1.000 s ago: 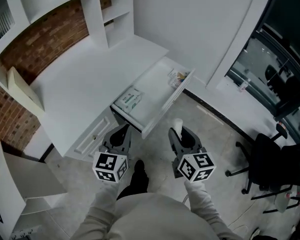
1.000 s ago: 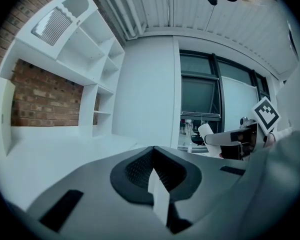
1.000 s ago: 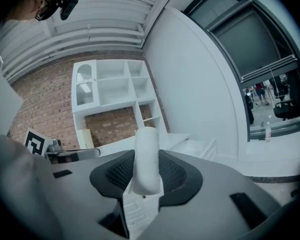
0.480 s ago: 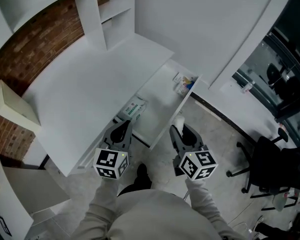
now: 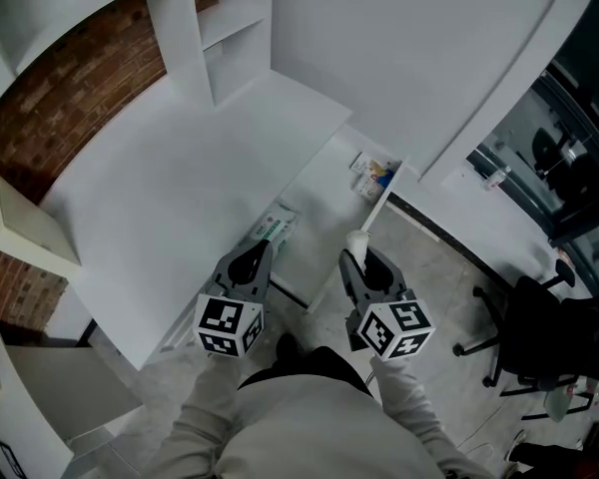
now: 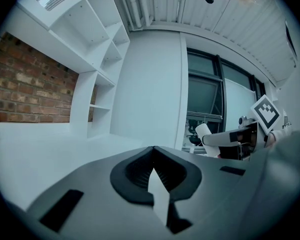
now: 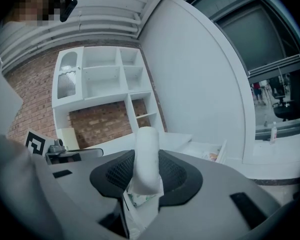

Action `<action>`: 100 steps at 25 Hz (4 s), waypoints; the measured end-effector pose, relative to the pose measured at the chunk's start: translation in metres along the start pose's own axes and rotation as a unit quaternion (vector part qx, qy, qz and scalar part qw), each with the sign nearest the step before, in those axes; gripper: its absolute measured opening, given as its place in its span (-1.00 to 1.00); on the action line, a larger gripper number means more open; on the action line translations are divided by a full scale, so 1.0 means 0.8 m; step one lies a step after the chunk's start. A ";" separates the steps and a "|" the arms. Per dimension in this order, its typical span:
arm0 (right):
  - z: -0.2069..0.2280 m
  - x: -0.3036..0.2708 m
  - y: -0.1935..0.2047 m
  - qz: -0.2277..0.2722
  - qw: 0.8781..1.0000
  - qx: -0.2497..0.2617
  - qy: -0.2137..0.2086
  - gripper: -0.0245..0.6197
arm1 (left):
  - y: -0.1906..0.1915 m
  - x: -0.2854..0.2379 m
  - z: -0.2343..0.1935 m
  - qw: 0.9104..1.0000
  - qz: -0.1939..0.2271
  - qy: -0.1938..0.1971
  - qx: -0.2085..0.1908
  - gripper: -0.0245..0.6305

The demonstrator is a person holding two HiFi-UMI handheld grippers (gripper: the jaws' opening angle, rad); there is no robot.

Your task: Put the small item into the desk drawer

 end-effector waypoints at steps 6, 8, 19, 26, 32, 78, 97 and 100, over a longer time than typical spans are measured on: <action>0.000 -0.014 -0.001 0.002 1.000 0.002 -0.003 -0.42 | -0.001 -0.010 -0.004 1.000 0.001 0.006 -0.001 -0.87; 0.001 -0.021 -0.002 0.002 1.000 0.004 -0.007 -0.42 | 0.000 -0.015 -0.007 1.000 0.002 0.005 0.000 -0.87; 0.030 -0.071 -0.011 -0.008 1.000 0.012 -0.023 -0.41 | 0.001 -0.057 -0.028 1.000 -0.003 -0.012 0.001 -0.87; 0.055 -0.112 -0.013 -0.024 0.999 0.010 -0.041 -0.42 | 0.003 -0.086 -0.042 0.999 -0.009 -0.034 0.001 -0.87; 0.075 -0.147 -0.003 -0.050 0.996 0.018 -0.066 -0.42 | 0.008 -0.104 -0.053 0.998 -0.015 -0.061 0.002 -0.87; 0.139 -0.316 0.259 -0.393 0.883 0.150 -0.208 -0.42 | 0.052 -0.104 -0.128 0.968 -0.060 -0.243 0.029 -0.87; 0.178 -0.318 0.319 -0.460 0.844 0.213 -0.177 -0.42 | 0.064 -0.102 -0.136 0.964 -0.072 -0.255 0.034 -0.87; 0.181 -0.316 0.321 -0.468 0.840 0.214 -0.172 -0.42 | 0.063 -0.103 -0.138 0.963 -0.074 -0.256 0.034 -0.87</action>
Point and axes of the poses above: the fingertips, and each gripper's own axes: x backward along the fingers, z to its right, y out of its underside, the point moved 2 cm from there along x, backward along the fingers, and after that the axes turned 10 degrees about z, right-handed, at the moved point
